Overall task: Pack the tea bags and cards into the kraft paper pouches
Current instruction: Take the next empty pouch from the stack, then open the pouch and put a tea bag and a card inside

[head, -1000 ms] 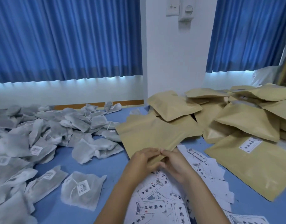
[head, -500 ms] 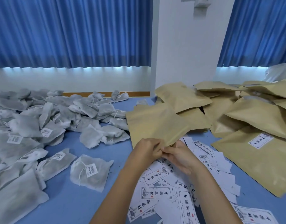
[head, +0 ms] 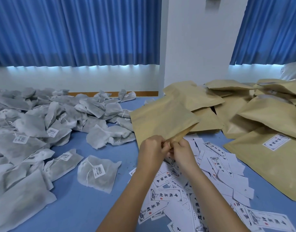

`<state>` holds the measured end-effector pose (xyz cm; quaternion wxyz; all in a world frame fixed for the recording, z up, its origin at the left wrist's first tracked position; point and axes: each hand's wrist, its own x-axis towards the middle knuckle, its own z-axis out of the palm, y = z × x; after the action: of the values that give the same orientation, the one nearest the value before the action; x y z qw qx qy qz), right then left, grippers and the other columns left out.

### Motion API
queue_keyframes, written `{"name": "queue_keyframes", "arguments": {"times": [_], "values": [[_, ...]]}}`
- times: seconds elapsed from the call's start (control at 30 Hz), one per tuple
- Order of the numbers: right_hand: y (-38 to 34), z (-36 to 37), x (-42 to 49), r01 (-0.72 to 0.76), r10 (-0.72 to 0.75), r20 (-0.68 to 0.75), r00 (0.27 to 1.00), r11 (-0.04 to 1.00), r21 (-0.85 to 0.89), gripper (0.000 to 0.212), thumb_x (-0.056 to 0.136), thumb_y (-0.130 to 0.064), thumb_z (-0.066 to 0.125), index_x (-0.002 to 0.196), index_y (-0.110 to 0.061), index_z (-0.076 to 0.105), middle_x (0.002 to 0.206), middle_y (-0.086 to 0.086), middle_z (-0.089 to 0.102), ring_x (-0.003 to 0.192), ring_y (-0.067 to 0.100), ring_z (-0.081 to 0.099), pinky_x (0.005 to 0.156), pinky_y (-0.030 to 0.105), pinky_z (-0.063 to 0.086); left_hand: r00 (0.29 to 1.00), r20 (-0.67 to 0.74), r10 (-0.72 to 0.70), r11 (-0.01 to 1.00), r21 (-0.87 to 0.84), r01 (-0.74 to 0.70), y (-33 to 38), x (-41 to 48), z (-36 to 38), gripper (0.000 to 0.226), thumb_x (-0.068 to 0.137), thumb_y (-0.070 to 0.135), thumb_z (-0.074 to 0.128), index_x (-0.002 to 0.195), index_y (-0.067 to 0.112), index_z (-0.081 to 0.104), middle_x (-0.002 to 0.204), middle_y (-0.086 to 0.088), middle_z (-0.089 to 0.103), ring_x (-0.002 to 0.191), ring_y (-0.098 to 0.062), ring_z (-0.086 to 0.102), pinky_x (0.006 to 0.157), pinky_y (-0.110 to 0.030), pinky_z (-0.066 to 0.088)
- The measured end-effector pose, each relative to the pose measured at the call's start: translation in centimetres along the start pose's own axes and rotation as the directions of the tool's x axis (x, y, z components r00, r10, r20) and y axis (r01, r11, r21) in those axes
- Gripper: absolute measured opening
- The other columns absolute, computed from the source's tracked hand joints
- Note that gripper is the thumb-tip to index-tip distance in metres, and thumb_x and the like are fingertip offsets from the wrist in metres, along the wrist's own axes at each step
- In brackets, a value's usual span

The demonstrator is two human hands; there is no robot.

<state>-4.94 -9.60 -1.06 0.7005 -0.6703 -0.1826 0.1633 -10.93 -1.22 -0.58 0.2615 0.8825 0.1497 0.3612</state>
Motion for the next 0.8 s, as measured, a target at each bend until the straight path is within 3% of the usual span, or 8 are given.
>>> {"name": "queue_keyframes", "arguments": {"times": [0.2, 0.23, 0.33, 0.4, 0.5, 0.6, 0.7, 0.8], "values": [[0.6, 0.5, -0.5, -0.041, 0.042, -0.002, 0.999, 0.990, 0.134, 0.031, 0.090, 0.010, 0.027, 0.084, 0.001, 0.056, 0.063, 0.007, 0.070, 0.065, 0.019, 0.072, 0.056, 0.023, 0.055, 0.947, -0.306, -0.093, 0.994, -0.076, 0.073, -0.5, 1.2, -0.9, 0.007, 0.074, -0.002, 0.065, 0.066, -0.001, 0.064, 0.061, -0.012, 0.061, 0.056, -0.026, 0.053, 0.055, -0.027, 0.037], [0.5, 0.6, -0.6, -0.044, 0.045, -0.003, 0.999, 0.988, 0.151, 0.030, 0.090, 0.010, 0.028, 0.088, 0.003, 0.057, 0.069, 0.010, 0.071, 0.067, 0.020, 0.072, 0.058, 0.025, 0.056, 0.965, -0.256, -0.050, 0.998, -0.039, 0.041, -0.4, 1.0, -0.9, 0.001, 0.075, 0.004, 0.066, 0.075, 0.003, 0.067, 0.070, -0.009, 0.065, 0.064, -0.025, 0.057, 0.056, -0.027, 0.037], [0.4, 0.2, -0.2, -0.046, 0.057, -0.035, 0.998, 0.966, 0.256, 0.035, 0.086, 0.011, 0.030, 0.103, 0.004, 0.059, 0.088, 0.023, 0.069, 0.076, 0.027, 0.070, 0.069, 0.039, 0.060, 1.000, 0.011, 0.011, 0.941, 0.337, -0.014, -0.4, 0.4, -0.2, 0.032, 0.082, 0.025, 0.063, 0.114, 0.026, 0.061, 0.108, 0.006, 0.058, 0.097, -0.016, 0.053, 0.059, -0.028, 0.036], [0.3, -0.5, -0.2, -0.057, 0.088, -0.091, 0.992, 0.953, 0.298, 0.029, 0.087, 0.007, 0.036, 0.103, 0.001, 0.060, 0.086, 0.021, 0.070, 0.074, 0.029, 0.071, 0.062, 0.038, 0.059, 0.995, 0.103, -0.004, 0.903, 0.427, -0.040, -0.4, 0.4, -0.1, 0.050, 0.084, 0.013, 0.057, 0.130, 0.032, 0.050, 0.117, 0.005, 0.050, 0.100, -0.017, 0.052, 0.061, -0.028, 0.035], [0.1, -2.1, -0.1, -0.055, 0.131, -0.176, 0.976, 0.924, 0.379, 0.014, 0.088, -0.005, 0.049, 0.091, -0.003, 0.062, 0.070, 0.014, 0.068, 0.059, 0.025, 0.067, 0.050, 0.031, 0.053, 0.977, 0.154, 0.144, 0.945, 0.273, -0.182, 0.2, 0.1, -0.4, 0.058, 0.081, -0.003, 0.051, 0.131, 0.027, 0.056, 0.126, 0.000, 0.053, 0.100, -0.025, 0.059, 0.070, -0.031, 0.046], [0.6, -3.4, 0.6, -0.002, 0.021, -0.305, 0.952, 0.998, 0.063, 0.025, 0.082, 0.006, 0.037, 0.076, -0.007, 0.057, 0.044, 0.002, 0.053, 0.037, 0.016, 0.045, 0.042, 0.025, 0.038, 0.952, -0.147, 0.267, 0.962, -0.017, -0.272, 0.8, -0.1, -1.2, 0.061, 0.063, -0.018, 0.046, 0.110, 0.009, 0.072, 0.115, -0.006, 0.067, 0.096, -0.023, 0.066, 0.081, -0.031, 0.054], [0.6, -3.1, 0.8, 0.050, -0.065, -0.263, 0.963, 0.997, -0.061, 0.050, 0.084, 0.008, 0.031, 0.089, -0.028, 0.066, 0.045, -0.008, 0.050, 0.038, 0.013, 0.035, 0.039, 0.022, 0.029, 0.913, -0.408, 0.001, 0.920, -0.357, -0.161, 0.5, 1.0, -2.9, 0.061, 0.056, -0.022, 0.037, 0.093, 0.005, 0.076, 0.103, -0.003, 0.071, 0.097, -0.004, 0.063, 0.089, -0.014, 0.047], [0.3, -2.5, 0.8, 0.002, 0.018, -0.177, 0.984, 0.994, 0.112, 0.075, 0.074, 0.016, 0.022, 0.107, -0.035, 0.066, 0.052, -0.008, 0.052, 0.041, 0.012, 0.029, 0.041, 0.024, 0.025, 0.928, -0.339, -0.155, 0.868, -0.495, -0.035, 0.2, 1.8, -4.3, 0.059, 0.059, -0.024, 0.036, 0.087, 0.008, 0.077, 0.099, 0.002, 0.072, 0.096, 0.004, 0.061, 0.087, -0.008, 0.042]]}}
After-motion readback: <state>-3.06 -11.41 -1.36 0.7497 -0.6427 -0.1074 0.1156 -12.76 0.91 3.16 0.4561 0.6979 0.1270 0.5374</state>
